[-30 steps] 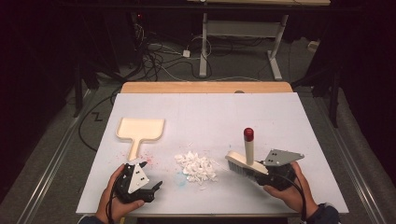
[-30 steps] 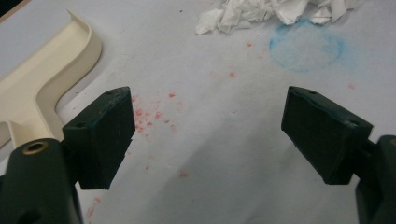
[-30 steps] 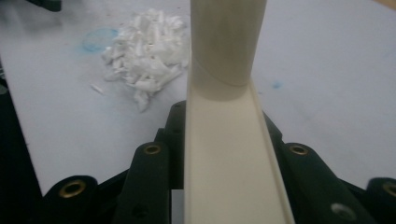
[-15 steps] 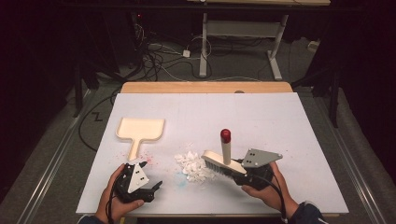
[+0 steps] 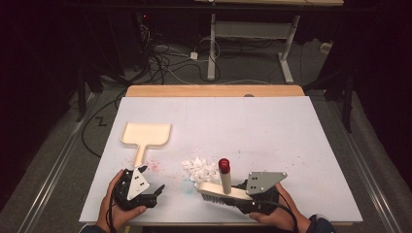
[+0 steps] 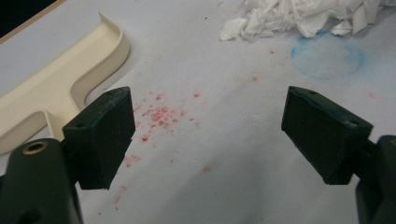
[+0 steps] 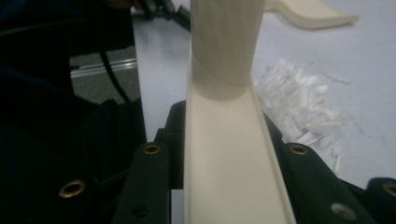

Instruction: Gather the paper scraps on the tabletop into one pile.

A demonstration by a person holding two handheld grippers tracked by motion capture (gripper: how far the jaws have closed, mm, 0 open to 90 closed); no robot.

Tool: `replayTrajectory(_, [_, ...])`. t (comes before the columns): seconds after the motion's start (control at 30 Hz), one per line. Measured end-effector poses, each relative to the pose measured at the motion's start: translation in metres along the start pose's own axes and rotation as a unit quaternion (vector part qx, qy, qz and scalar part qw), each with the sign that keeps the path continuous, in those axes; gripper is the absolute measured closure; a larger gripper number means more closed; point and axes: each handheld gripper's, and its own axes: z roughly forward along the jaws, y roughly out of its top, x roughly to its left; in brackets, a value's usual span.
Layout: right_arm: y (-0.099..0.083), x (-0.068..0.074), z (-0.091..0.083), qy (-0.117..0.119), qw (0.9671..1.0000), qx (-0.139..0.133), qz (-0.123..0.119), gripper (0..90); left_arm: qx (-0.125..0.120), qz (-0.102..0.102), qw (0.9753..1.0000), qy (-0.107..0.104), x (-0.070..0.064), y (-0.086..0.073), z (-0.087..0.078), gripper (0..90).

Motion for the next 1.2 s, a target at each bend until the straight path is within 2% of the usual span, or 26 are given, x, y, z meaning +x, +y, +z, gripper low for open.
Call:
replayTrajectory(0.03, [-0.003,-0.001,0.001,0.008,0.9999,0.008,-0.004,68.2,0.001,0.0,1.0,-0.001,0.0,0.0,0.0,16.6])
replayTrajectory(0.13, [-0.009,-0.009,0.008,0.007,0.9997,0.02,-0.013,68.2,0.003,0.002,1.0,-0.006,-0.001,0.0,0.002,16.6])
replayTrajectory(0.2, [-0.011,-0.016,0.011,-0.006,0.9996,0.023,-0.016,68.2,0.006,0.007,0.9999,-0.01,-0.001,0.001,0.003,16.6])
replayTrajectory(0.3, [-0.01,-0.031,0.016,-0.029,0.9994,0.016,-0.013,68.2,0.007,0.01,0.9998,-0.014,-0.002,0.002,0.006,16.6])
replayTrajectory(0.37, [-0.007,-0.039,0.021,-0.035,0.9993,0.009,-0.012,68.2,0.009,0.011,0.9998,-0.016,-0.003,0.002,0.008,16.6])
replayTrajectory(0.57, [0.003,-0.049,0.03,-0.047,0.9988,-0.002,-0.012,68.2,0.009,0.012,0.9997,-0.017,-0.003,0.002,0.008,16.6])
replayTrajectory(0.73, [0.01,-0.048,0.01,-0.06,0.9977,-0.029,0.002,68.0,0.01,0.012,0.9998,-0.015,-0.003,0.001,0.006,16.6])
replayTrajectory(0.83, [0.015,-0.047,-0.006,-0.079,0.9952,-0.054,0.021,68.0,0.009,0.013,0.9998,-0.014,-0.003,0.002,0.006,16.6])
replayTrajectory(0.9, [0.016,-0.046,-0.012,-0.12,0.9908,-0.058,0.025,68.0,0.009,0.014,0.9998,-0.013,-0.003,0.002,0.005,16.6])
replayTrajectory(1.03, [0.012,-0.052,-0.014,-0.184,0.9807,-0.044,0.048,68.1,0.009,0.015,0.9998,-0.013,-0.003,0.002,0.005,16.6])
replayTrajectory(1.1, [0.005,-0.059,-0.008,-0.217,0.9736,-0.027,0.067,68.1,0.009,0.013,0.9998,-0.013,-0.003,0.002,0.006,16.6])
replayTrajectory(1.2, [-0.005,-0.066,0.008,-0.259,0.9627,-0.002,0.078,68.1,0.008,0.015,0.9998,-0.014,-0.003,0.002,0.006,16.6])
